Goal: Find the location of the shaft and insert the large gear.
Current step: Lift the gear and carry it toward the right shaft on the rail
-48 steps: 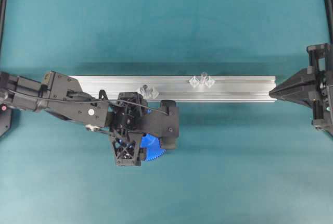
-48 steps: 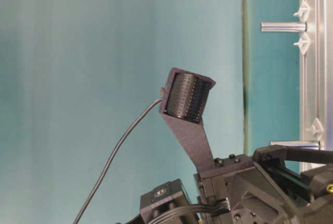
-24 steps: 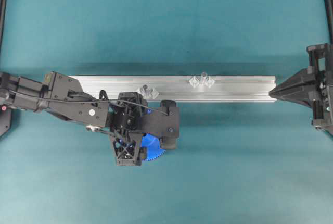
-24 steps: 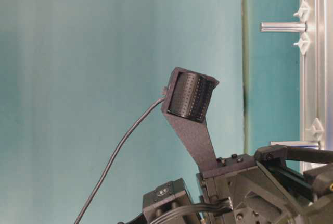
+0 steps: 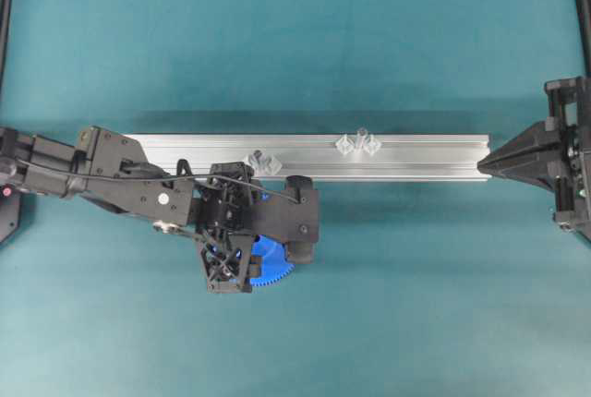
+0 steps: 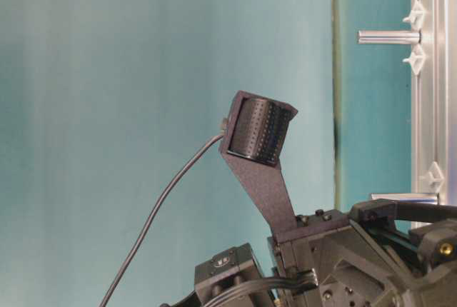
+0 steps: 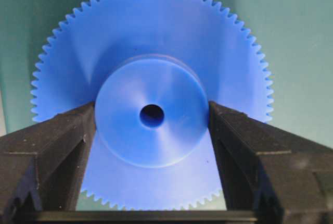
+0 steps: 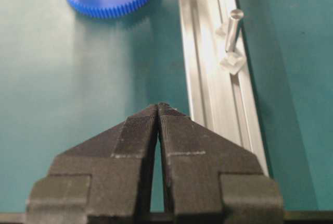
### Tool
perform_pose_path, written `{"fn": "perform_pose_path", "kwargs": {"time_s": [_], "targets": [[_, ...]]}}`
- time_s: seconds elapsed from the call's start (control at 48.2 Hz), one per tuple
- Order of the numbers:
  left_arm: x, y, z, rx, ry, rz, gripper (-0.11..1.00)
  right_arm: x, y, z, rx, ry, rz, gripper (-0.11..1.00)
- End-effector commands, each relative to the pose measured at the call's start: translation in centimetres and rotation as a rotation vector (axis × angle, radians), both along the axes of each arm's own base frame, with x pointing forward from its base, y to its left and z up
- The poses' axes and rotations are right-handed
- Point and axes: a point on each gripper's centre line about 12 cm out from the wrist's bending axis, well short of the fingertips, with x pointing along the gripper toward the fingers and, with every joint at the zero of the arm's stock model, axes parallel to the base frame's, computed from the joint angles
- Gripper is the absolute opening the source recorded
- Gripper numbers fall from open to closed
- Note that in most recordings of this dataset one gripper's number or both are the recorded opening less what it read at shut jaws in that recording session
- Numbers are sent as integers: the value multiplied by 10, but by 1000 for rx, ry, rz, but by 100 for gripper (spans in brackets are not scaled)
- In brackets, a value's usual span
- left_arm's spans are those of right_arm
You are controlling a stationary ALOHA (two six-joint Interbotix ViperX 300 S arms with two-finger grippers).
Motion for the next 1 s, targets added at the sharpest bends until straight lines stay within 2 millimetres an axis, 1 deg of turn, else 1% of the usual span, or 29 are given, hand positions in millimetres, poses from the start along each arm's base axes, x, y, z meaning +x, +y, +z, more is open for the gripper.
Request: {"fn": "perform_pose_path", "kwargs": {"time_s": [0.0, 0.228, 0.332, 0.498, 0.767, 0.974], "targets": [[2, -1, 5, 3, -17, -9, 73, 2, 0, 3, 8, -9, -5, 10], [5, -1, 10, 1, -39, -12, 73, 2, 0, 2, 11, -8, -6, 10], [7, -2, 19, -2, -74, -14, 73, 2, 0, 1, 9, -6, -5, 10], [10, -2, 41, -12, -145, -15, 73, 1, 0, 1, 9, -5, -7, 10], [4, -1, 84, -26, -250, -15, 73, 1, 0, 2, 10, -11, -6, 10], [-1, 8, 118, -31, -330, 2, 73, -2, -1, 7, 11, -40, -14, 10]]}}
